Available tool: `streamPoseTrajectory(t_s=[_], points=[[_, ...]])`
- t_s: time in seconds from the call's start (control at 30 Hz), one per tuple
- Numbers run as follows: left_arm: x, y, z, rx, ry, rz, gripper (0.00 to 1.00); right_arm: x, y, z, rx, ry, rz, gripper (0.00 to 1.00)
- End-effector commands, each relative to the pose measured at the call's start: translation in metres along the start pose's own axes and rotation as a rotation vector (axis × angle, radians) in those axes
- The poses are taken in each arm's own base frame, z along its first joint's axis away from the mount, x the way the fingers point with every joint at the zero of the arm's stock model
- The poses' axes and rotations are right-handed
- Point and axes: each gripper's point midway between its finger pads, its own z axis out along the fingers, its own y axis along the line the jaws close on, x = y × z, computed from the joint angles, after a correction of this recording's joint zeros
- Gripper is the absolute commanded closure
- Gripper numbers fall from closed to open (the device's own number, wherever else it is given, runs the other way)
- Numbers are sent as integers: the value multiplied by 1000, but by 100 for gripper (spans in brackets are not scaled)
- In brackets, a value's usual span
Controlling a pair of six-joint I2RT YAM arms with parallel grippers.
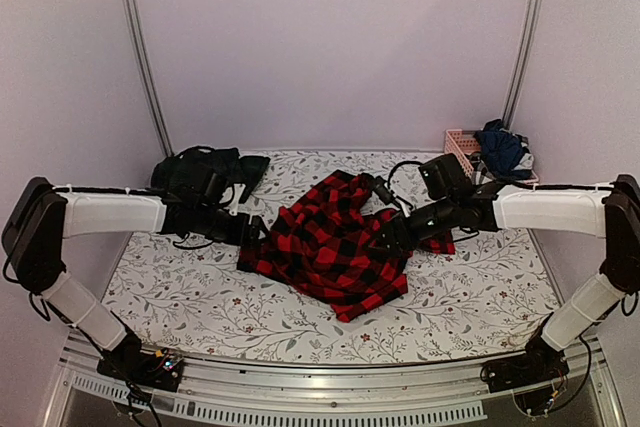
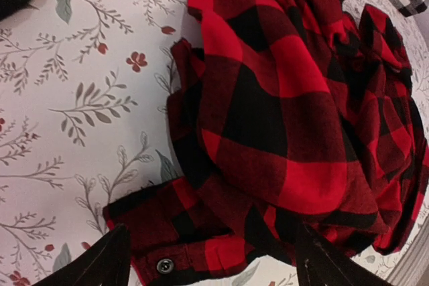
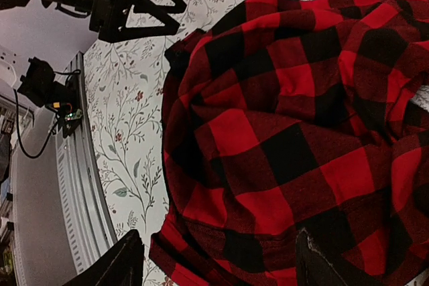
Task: Fold and stack the mixed laundry pile
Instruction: Flatten out the crumpled T-shirt at the center of the board.
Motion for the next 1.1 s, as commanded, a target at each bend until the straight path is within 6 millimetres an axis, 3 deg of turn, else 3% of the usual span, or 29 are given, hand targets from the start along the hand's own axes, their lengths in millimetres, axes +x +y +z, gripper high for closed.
streamPoseTrajectory(t_s=[0.0, 0.13, 0.27, 0.37, 0.47, 0.67, 0.83, 1.07], points=[[22, -38, -7, 103, 19, 27, 17, 47, 24, 2, -38, 115, -139, 23], [37, -66, -16, 179, 11, 100, 13, 68, 41, 0, -5, 144, -241, 17], [57, -98, -11, 219, 48, 276, 14, 88, 30, 3, 62, 221, -238, 18], [74, -133, -3, 290, 80, 424, 18, 99, 27, 7, 73, 262, -237, 21], [97, -178, -3, 412, 73, 577, 23, 97, 19, 8, 114, 273, -239, 24], [115, -226, 8, 550, 34, 676, 31, 94, 6, 7, 163, 275, -196, 24], [129, -256, 26, 605, 66, 706, 33, 73, -12, -11, 163, 187, -73, 25], [133, -258, 58, 535, 112, 700, 38, 58, -20, -28, 217, 122, -56, 24]])
